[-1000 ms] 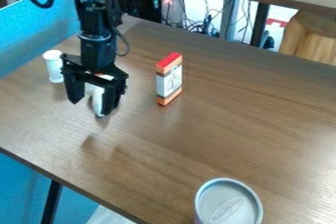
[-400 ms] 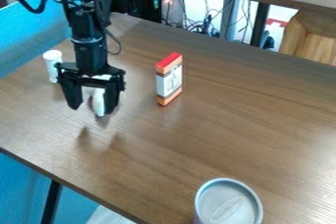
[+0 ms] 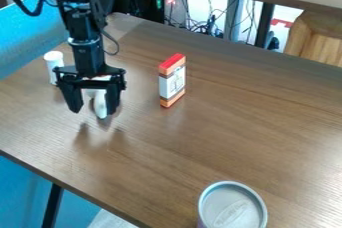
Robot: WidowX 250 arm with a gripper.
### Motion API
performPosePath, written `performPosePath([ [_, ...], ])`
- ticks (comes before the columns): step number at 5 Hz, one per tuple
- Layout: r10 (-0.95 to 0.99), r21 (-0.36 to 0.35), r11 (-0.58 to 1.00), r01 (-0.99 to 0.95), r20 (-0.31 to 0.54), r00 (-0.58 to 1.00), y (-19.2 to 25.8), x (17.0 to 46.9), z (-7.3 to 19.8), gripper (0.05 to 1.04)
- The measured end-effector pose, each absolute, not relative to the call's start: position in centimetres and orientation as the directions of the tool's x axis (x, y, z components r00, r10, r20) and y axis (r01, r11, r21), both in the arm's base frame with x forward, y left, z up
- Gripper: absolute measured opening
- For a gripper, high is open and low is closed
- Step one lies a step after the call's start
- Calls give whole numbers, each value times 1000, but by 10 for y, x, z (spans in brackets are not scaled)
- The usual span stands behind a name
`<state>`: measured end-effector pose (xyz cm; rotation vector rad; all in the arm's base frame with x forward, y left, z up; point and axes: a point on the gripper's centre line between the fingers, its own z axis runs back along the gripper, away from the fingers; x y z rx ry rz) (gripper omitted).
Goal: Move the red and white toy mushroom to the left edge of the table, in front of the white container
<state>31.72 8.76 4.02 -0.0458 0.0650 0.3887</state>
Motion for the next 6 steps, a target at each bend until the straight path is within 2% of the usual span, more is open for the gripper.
performPosePath([
  [2,419,-31,906,-422,-78,905,98,328,28,1000],
  [3,443,-28,894,-447,-92,892,99,334,22,943],
  [5,467,-11,883,-470,-91,879,104,343,21,394],
  [6,429,-13,902,-432,-101,898,102,340,21,324],
])
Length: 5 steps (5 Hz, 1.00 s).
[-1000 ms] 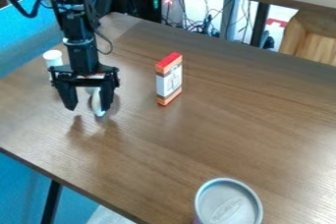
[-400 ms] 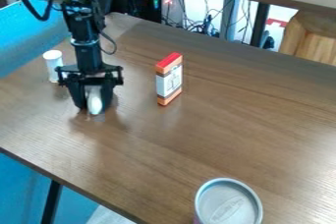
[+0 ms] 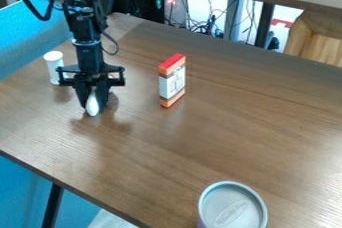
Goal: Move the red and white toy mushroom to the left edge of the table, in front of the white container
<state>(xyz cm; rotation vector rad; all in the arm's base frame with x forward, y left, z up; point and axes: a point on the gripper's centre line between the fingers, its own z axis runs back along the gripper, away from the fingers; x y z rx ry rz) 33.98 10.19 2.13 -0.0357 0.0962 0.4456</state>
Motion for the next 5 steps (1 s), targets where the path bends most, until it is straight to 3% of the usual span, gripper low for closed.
performPosePath([
  [1,321,28,947,-320,-118,940,90,331,34,320],
  [2,211,84,976,-203,-90,973,72,314,64,320],
  [3,210,115,975,-191,-190,959,72,287,59,320],
  [4,293,160,955,-250,-368,882,96,254,36,320],
  [5,333,196,941,-275,-416,846,126,235,34,320],
])
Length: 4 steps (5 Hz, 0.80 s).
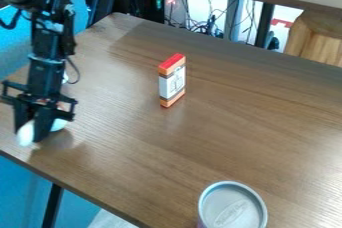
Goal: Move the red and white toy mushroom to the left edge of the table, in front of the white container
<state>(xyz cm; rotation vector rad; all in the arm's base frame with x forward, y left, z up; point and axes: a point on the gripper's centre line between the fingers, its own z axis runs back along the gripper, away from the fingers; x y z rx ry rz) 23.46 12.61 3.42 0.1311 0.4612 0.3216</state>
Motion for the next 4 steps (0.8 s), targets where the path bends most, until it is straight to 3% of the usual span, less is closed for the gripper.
performPosePath([
  [2,285,239,952,-188,-482,828,137,218,35,320],
  [3,257,215,962,-171,-488,834,133,214,28,388],
  [4,223,134,974,-182,-447,866,123,215,20,623],
])
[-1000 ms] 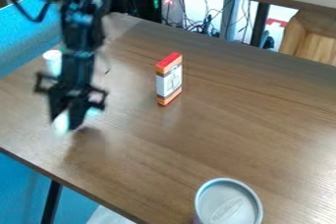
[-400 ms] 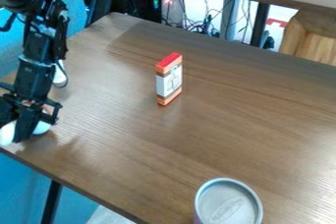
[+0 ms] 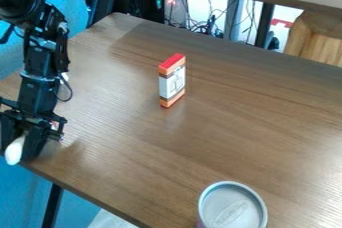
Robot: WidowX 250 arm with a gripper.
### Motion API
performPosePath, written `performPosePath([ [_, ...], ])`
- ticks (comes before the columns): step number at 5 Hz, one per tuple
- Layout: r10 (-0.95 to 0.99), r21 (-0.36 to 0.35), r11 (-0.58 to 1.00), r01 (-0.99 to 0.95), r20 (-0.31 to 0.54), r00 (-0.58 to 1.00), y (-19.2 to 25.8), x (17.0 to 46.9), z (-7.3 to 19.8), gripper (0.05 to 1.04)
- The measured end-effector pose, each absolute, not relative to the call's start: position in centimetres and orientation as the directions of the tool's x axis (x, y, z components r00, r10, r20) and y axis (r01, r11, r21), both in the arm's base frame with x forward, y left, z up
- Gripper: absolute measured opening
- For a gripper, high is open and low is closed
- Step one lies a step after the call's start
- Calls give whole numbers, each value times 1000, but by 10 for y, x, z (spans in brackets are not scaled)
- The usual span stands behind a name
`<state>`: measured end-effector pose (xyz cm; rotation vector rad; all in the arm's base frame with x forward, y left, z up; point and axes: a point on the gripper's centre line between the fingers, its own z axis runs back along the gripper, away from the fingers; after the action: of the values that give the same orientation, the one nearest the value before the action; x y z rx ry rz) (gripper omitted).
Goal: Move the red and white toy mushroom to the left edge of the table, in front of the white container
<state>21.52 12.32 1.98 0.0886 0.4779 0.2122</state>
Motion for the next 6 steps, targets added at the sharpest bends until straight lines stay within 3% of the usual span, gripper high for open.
performPosePath([
  [1,208,88,978,-189,-388,898,124,222,19,917],
  [2,193,65,981,-182,-362,912,123,230,20,1001],
  [4,193,32,981,-192,-286,939,125,253,29,1001],
  [5,197,29,980,-197,-288,937,124,251,35,1001],
  [6,180,35,984,-177,-254,950,121,244,76,1001],
])
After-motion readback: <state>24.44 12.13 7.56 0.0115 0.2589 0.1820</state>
